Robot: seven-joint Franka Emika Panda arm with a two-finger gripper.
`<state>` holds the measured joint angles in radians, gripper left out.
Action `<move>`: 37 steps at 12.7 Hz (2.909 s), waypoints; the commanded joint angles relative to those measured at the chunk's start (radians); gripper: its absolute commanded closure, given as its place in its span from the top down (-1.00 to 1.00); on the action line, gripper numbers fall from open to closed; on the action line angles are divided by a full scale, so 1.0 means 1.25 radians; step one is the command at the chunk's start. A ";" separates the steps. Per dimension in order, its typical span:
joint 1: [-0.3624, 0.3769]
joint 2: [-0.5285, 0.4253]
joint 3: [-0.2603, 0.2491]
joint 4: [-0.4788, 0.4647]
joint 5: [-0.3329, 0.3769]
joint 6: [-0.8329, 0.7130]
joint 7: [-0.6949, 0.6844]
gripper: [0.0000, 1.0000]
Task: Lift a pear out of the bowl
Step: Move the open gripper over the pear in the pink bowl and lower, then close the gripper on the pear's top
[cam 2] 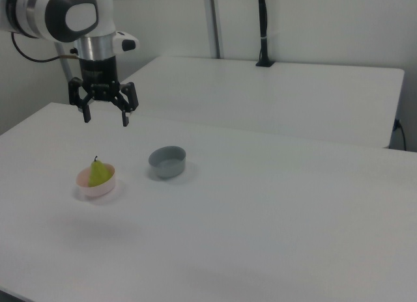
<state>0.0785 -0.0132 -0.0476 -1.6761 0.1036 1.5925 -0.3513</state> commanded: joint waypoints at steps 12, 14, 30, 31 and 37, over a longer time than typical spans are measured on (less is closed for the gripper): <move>0.239 0.203 0.000 -0.108 -0.046 0.388 0.361 1.00; 0.244 0.218 0.006 -0.115 -0.060 0.390 0.362 1.00; 0.238 0.213 0.031 -0.127 -0.085 0.433 0.369 -1.00; 0.238 0.203 0.033 -0.124 -0.083 0.426 0.369 -1.00; 0.196 0.108 0.039 -0.099 -0.079 0.335 0.356 -1.00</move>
<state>0.3610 0.1920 -0.0066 -1.8071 0.0103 2.0826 0.0872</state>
